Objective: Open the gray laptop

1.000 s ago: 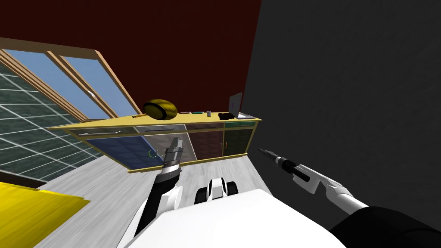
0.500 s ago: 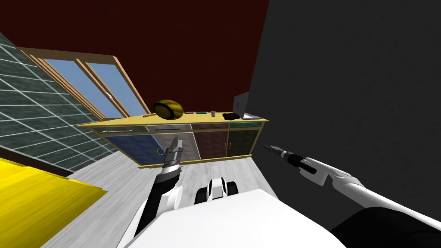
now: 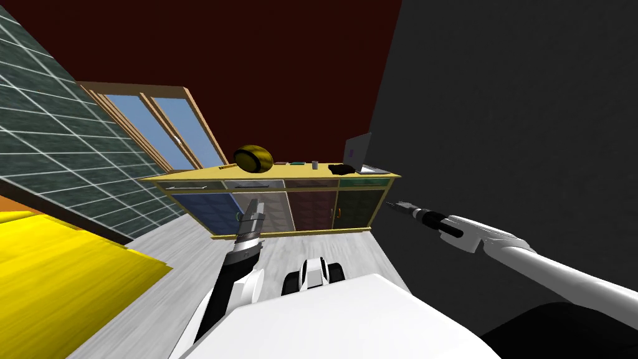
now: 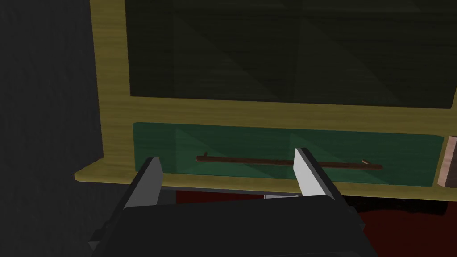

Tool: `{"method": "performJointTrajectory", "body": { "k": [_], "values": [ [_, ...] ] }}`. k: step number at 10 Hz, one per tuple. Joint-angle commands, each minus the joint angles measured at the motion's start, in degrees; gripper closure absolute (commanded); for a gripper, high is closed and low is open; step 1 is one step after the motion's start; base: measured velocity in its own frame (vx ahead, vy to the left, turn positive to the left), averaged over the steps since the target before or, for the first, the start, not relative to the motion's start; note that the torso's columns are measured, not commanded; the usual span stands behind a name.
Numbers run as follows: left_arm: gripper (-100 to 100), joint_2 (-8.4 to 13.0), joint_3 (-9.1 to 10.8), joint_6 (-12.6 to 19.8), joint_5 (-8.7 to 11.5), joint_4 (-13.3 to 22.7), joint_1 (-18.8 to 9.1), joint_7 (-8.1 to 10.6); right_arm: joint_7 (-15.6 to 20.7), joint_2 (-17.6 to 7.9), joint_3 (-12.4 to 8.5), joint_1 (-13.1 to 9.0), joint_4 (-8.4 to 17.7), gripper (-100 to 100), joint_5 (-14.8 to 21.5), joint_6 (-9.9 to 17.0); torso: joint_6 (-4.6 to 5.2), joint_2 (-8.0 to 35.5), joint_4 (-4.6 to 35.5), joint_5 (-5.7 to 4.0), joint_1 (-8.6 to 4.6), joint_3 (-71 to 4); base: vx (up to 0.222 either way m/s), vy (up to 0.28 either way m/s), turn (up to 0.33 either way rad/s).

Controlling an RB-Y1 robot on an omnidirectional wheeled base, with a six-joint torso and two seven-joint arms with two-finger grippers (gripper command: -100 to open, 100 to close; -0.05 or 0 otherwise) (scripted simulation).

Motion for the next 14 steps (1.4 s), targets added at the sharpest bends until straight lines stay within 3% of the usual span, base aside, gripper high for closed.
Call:
{"method": "performJointTrajectory", "body": {
  "k": [1,6,7,9,10,14],
  "values": [
    [0,0.0,0.00,0.0,0.0,0.0,0.0,0.00,2.1,-3.5,-1.2,-1.3,2.3,-100,0.1,-0.4,0.02,0.0,0.0,-0.02,-0.05,0.0,0.075,0.084,0.066],
    [0,0.0,0.01,0.0,0.0,0.0,0.0,0.00,5.8,-11.2,-3.0,-5.3,7.4,-100,0.3,-1.3,0.02,0.2,0.1,-0.07,-0.22,0.1,0.073,0.060,0.114],
    [0,0.0,0.01,0.0,0.0,0.0,0.0,0.00,5.8,-11.2,-3.0,-5.3,7.4,-100,0.3,-1.3,0.00,0.1,0.0,-0.05,-0.13,0.1,0.073,0.063,0.066],
    [0,0.0,0.01,0.0,0.0,0.0,0.0,0.00,7.3,-14.4,-3.7,-7.0,9.4,-100,0.4,-1.7,0.03,0.2,0.1,-0.08,-0.23,0.2,0.074,0.075,0.114],
    [0,0.0,0.01,0.0,0.0,0.0,0.0,0.00,7.3,-14.4,-3.7,-7.0,9.2,-100,0.4,-1.7,0.01,0.1,0.0,-0.07,-0.19,0.1,0.079,0.049,0.049],
    [0,0.0,0.01,0.0,0.0,0.0,0.0,0.00,9.6,-19.2,-4.7,-9.2,12.2,-100,0.6,-2.2,0.03,0.1,0.0,-0.09,-0.23,0.1,0.088,0.042,0.096]
  ]
}}
